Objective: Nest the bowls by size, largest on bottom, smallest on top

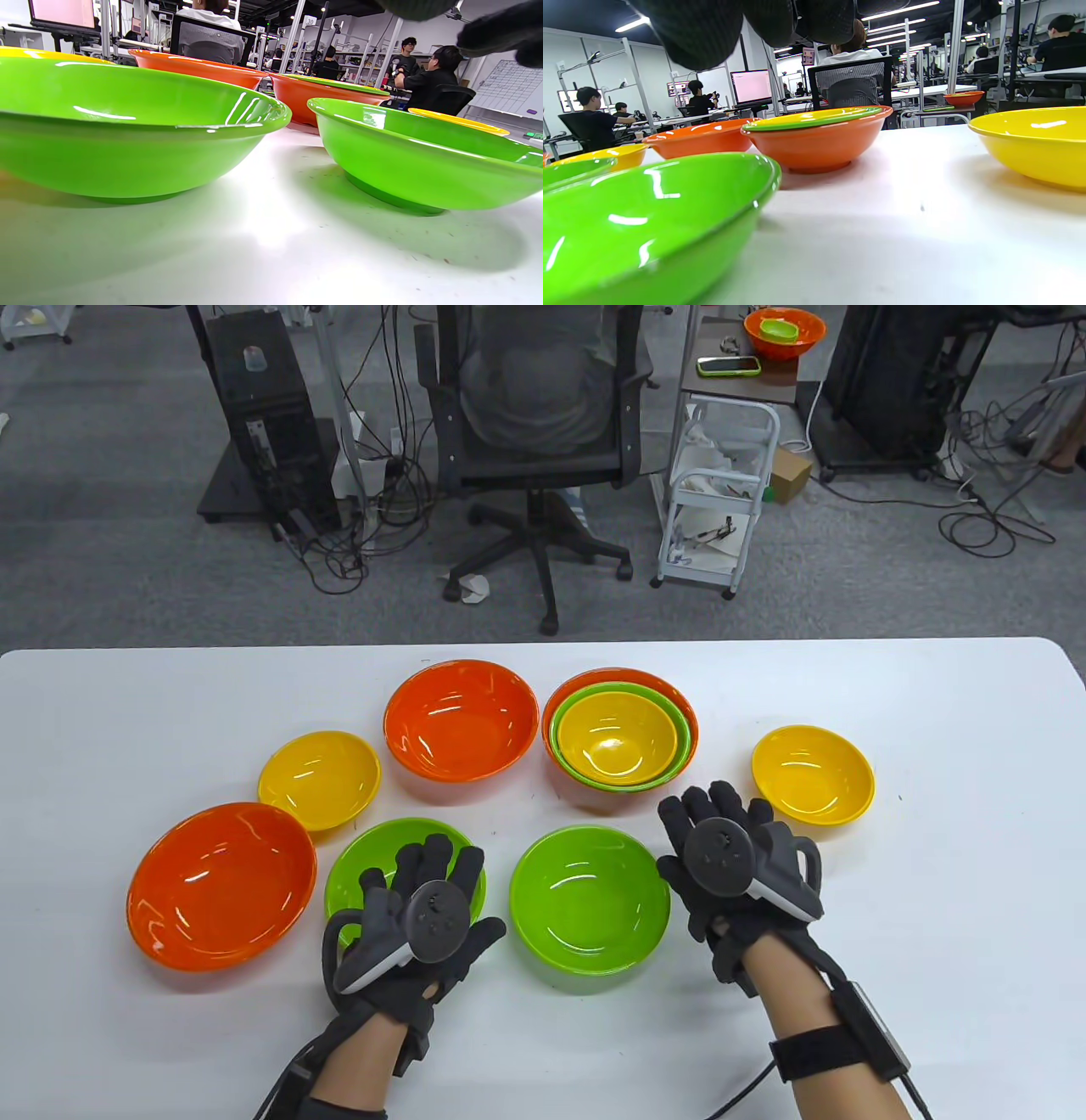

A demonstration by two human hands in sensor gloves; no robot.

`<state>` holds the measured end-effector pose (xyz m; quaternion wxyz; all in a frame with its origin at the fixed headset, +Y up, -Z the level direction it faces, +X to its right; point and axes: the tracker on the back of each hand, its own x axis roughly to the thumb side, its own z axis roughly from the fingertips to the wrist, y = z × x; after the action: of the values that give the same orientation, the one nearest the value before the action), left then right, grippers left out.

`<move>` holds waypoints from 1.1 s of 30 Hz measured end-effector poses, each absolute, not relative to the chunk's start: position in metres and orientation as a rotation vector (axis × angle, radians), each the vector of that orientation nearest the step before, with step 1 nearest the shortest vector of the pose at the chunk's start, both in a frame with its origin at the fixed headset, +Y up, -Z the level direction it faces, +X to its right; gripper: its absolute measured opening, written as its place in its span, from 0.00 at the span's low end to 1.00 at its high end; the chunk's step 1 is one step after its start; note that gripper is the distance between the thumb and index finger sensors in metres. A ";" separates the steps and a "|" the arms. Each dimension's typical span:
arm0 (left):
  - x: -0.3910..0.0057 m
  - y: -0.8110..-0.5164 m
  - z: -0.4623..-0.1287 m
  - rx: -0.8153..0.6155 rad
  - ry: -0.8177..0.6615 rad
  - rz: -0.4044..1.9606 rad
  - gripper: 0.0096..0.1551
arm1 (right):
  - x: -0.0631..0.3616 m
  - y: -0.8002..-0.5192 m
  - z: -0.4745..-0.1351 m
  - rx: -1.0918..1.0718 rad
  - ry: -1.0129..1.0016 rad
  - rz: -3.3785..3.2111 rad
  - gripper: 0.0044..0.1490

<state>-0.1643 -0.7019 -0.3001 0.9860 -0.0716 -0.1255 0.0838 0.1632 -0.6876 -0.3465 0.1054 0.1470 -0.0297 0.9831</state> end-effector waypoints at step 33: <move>-0.165 -0.745 -0.315 -0.490 -0.126 0.126 0.51 | 0.203 -0.713 -0.324 0.401 -0.105 2.754 0.43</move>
<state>-0.1647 -0.7446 -0.3154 0.9662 -0.2421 -0.0622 0.0625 0.2033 -0.7129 -0.3236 0.1774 0.1417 -0.0370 0.9732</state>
